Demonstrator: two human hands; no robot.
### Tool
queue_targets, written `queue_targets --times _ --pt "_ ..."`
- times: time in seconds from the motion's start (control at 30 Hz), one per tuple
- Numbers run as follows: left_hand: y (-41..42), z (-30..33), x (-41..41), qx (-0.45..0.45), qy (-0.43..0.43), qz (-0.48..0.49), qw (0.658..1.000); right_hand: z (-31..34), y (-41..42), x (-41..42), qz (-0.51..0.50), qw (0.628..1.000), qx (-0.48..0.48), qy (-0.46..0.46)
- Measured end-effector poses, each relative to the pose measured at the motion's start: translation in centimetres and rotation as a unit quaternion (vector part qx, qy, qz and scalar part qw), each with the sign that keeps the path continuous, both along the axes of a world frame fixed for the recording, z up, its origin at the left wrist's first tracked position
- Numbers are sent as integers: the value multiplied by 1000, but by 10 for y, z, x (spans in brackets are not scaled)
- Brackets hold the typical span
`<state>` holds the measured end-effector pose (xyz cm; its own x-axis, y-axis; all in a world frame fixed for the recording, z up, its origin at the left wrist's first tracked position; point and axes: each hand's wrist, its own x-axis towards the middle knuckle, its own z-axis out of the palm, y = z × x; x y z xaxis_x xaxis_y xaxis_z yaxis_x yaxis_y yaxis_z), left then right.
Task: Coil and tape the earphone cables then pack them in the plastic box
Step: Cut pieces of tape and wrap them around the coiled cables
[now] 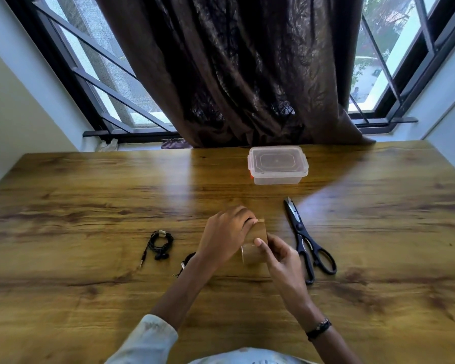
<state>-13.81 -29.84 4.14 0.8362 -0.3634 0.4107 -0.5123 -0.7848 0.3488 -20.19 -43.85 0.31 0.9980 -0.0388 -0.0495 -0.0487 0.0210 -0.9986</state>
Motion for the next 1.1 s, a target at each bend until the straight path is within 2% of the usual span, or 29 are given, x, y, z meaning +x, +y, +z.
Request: queue_targets --times 0.17,0.43,0.93,1.1 --pt "-4 -2 2 21 -19 13 1000 -6 2 -1 -4 1000 -4 -5" --pt "-4 -2 9 14 10 30 999 -15 4 -6 -10 999 -30 -21" --pt "8 1 20 13 79 -69 994 -20 -3 -17 11 998 -55 -30" --pt "7 2 21 23 70 -82 994 -18 -6 -17 15 997 -73 -33"
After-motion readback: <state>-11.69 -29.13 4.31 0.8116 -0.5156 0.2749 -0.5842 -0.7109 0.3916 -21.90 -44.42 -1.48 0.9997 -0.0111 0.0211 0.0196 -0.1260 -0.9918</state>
